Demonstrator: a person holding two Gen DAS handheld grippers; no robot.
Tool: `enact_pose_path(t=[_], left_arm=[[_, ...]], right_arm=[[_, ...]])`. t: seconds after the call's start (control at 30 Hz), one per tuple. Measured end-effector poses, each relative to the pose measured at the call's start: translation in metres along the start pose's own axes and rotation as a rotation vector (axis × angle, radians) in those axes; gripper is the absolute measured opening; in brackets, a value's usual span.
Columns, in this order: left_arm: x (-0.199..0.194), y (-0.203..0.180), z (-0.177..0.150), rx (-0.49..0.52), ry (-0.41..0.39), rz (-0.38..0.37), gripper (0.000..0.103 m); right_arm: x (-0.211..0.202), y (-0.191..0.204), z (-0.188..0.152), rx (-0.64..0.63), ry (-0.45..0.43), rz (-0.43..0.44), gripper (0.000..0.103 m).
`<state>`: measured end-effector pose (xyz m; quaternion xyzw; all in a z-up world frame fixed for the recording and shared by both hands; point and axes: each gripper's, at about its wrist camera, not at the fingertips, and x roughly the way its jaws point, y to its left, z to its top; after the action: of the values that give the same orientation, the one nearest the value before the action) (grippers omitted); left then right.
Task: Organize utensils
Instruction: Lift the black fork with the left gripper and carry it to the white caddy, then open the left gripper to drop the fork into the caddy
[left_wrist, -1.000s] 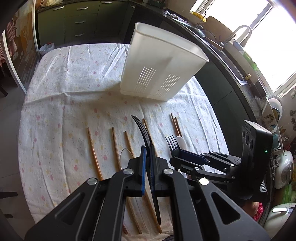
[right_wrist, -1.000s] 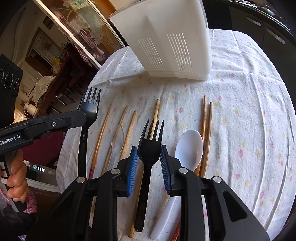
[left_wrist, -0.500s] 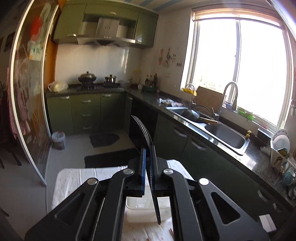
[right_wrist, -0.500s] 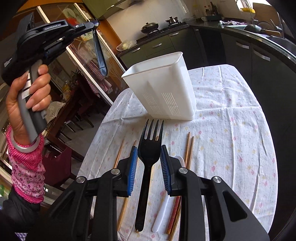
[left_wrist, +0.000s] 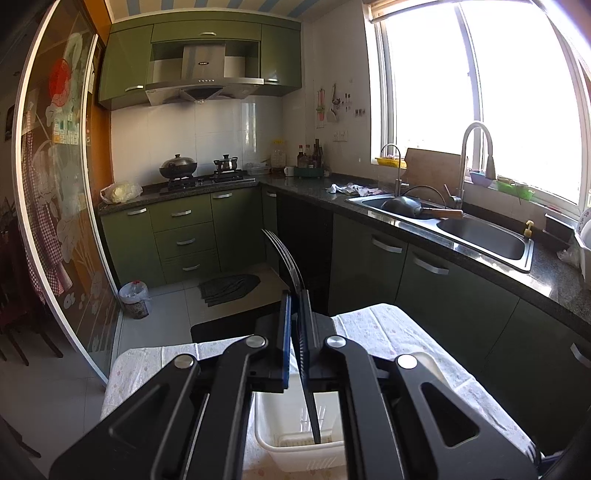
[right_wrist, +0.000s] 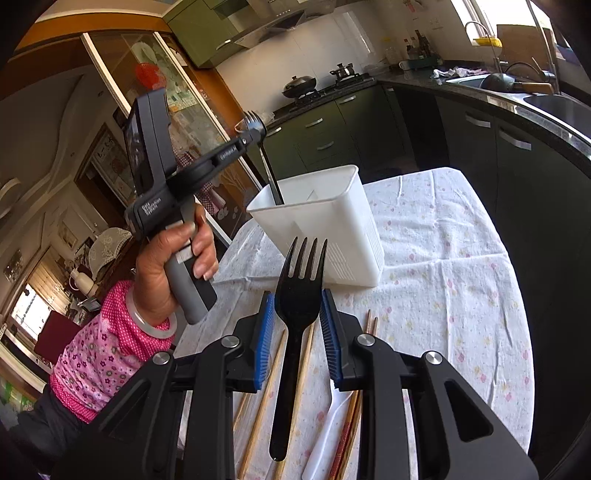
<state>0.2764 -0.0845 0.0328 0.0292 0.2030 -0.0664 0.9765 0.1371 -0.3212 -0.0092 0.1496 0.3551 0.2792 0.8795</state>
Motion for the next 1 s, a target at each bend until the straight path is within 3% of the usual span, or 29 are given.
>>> enact_pose_path(t=[0.17,0.37,0.6,0.67,0.77,1.0], left_arm=[[-0.009,0.005,-0.009,0.003,0.015,-0.007,0.008],[-0.045,0.017,-0.011,-0.019,0.001,-0.016,0.010],[-0.088,0.030,-0.020,-0.036,0.016,-0.041,0.013],[-0.096,0.032,-0.023,-0.038,0.025,-0.050,0.015],[-0.106,0.033,-0.030,-0.036,0.041,-0.061,0.017],[-0.114,0.026,-0.046,-0.021,0.093,-0.080,0.017]], right_arm=[[-0.006,0.019,0.037,-0.050,-0.090,-0.034,0.026],[-0.003,0.040,0.090,-0.095,-0.283,-0.143,0.026],[0.039,0.049,0.144,-0.138,-0.479,-0.280,0.026],[0.058,0.049,0.152,-0.169,-0.488,-0.332,0.026],[0.089,0.041,0.152,-0.179,-0.432,-0.360,0.026],[0.128,0.026,0.115,-0.200,-0.319,-0.362,0.027]])
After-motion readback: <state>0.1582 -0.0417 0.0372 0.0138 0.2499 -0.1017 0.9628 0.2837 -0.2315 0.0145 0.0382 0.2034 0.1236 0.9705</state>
